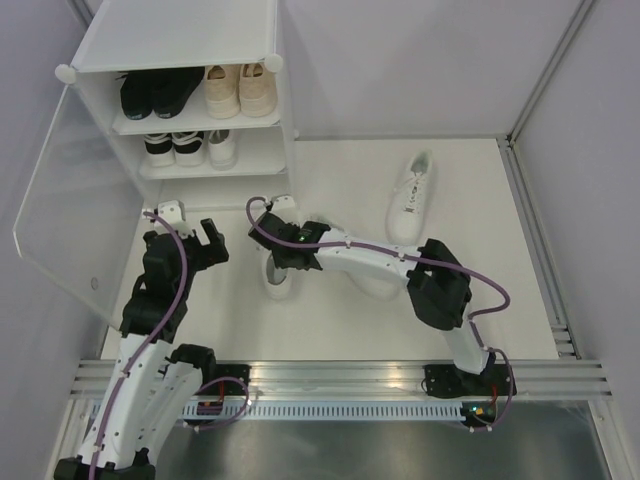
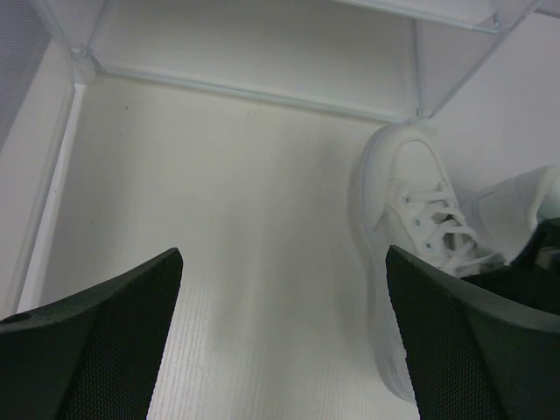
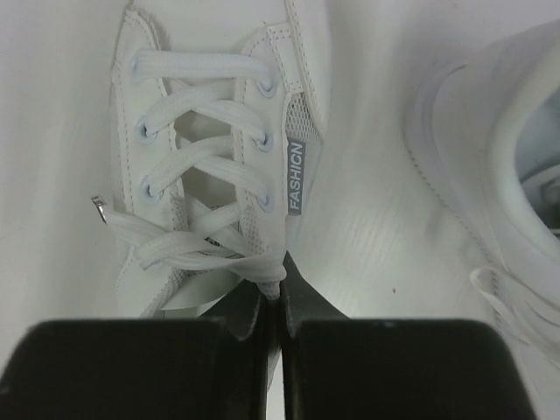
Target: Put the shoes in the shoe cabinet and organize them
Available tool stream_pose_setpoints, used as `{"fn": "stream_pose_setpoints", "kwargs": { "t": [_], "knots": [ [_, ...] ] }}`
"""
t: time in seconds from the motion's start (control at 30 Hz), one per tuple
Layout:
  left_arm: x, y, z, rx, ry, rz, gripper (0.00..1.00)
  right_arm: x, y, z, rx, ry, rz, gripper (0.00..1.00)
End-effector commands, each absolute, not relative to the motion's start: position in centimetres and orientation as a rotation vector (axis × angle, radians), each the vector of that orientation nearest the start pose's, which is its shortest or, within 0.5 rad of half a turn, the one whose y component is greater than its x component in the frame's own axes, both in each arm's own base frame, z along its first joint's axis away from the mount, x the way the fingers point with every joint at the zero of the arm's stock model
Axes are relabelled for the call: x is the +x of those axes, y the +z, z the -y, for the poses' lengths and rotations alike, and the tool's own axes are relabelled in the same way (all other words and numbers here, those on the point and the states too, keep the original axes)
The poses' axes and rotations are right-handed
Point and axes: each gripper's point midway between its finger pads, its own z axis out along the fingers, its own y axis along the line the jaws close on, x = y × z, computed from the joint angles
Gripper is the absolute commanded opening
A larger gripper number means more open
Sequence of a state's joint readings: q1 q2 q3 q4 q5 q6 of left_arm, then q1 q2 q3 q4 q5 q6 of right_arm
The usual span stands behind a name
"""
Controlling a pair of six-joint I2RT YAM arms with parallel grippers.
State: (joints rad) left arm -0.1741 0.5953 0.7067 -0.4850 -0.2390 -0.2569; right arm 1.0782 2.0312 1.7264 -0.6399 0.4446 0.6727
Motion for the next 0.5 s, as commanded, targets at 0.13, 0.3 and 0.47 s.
{"fn": "stream_pose_setpoints", "kwargs": {
  "t": [0.13,0.3,0.47],
  "knots": [
    [25.8,20.8,2.0,-0.244,-0.093,-1.969,1.00,30.7,9.2,-46.5,-0.229,0.310,-2.363,0.10],
    [25.5,19.8,4.3,-0.228,-0.227,-2.058,1.00,30.7,11.1,-45.4,-0.217,0.300,-2.349,0.60],
    [24.8,18.7,6.0,-0.280,-0.348,-2.139,1.00,30.8,18.1,-41.8,-0.183,0.293,-2.214,0.87]
  ]
}}
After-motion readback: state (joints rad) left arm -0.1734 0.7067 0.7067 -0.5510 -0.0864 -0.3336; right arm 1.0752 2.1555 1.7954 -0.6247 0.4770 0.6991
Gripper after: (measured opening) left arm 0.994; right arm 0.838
